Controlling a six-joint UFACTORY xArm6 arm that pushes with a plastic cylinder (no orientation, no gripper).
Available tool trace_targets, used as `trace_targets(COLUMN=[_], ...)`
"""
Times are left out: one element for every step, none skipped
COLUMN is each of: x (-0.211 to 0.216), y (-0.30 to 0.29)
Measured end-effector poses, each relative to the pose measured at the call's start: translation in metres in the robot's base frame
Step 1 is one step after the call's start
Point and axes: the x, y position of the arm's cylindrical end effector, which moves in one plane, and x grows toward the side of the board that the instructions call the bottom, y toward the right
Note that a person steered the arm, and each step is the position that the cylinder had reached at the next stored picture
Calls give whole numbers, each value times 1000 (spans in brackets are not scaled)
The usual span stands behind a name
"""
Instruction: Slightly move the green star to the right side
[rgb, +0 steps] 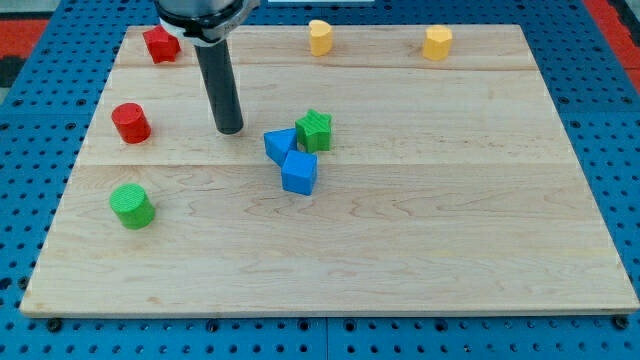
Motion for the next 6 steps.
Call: trace_targets(x=[-13, 9, 11, 11, 3, 59], y=[38, 62, 84, 77, 17, 12])
